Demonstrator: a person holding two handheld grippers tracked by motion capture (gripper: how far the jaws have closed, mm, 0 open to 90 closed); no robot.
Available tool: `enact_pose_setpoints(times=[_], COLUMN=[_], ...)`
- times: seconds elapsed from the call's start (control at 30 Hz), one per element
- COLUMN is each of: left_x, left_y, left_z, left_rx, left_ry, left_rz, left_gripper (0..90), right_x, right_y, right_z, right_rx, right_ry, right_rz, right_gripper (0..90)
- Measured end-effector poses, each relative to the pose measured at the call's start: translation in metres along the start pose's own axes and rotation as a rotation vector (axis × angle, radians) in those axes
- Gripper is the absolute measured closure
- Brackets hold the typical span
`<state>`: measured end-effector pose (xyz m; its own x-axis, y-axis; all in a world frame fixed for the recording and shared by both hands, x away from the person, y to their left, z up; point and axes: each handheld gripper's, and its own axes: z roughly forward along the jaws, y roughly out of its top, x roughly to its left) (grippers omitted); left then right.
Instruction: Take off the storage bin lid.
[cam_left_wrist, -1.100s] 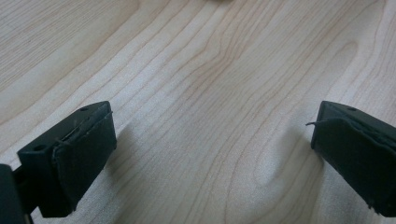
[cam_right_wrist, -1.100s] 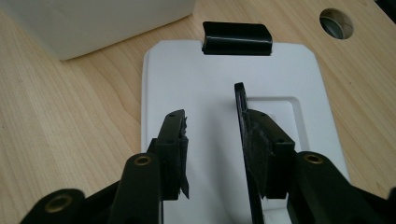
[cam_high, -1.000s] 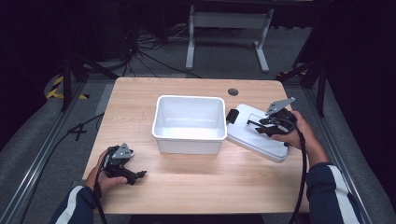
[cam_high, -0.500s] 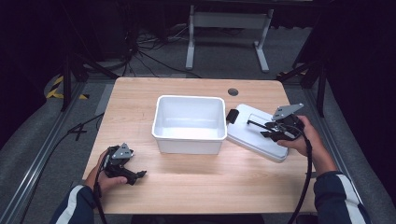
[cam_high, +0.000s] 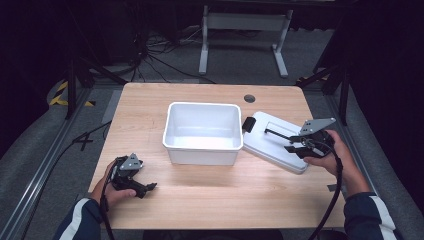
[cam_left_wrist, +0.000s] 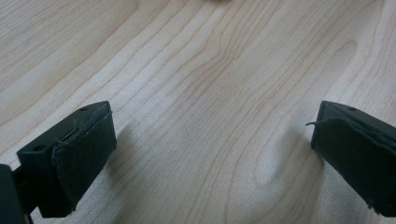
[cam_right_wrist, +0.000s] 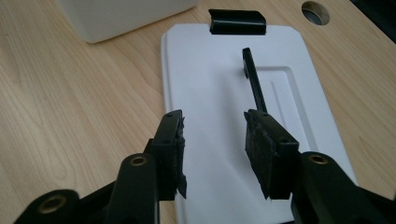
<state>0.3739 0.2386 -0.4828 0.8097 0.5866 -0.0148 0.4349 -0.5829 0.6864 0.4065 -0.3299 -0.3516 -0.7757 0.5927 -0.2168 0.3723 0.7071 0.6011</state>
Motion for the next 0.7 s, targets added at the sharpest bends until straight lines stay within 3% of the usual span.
enact_pose_setpoints(times=[0.37, 0.7], left_x=[0.0, 0.001], left_y=[0.0, 0.0], left_z=[0.0, 0.0], left_rx=[0.0, 0.001], left_ry=[-0.001, -0.003], left_rz=[0.002, 0.006], left_gripper=[0.4, 0.3], right_x=[0.009, 0.015], right_y=[-0.021, -0.039], right_z=[-0.01, -0.009], right_rx=[0.001, -0.008], right_ry=[-0.007, -0.005], right_rz=[0.009, 0.024], right_gripper=[55.2, 50.9])
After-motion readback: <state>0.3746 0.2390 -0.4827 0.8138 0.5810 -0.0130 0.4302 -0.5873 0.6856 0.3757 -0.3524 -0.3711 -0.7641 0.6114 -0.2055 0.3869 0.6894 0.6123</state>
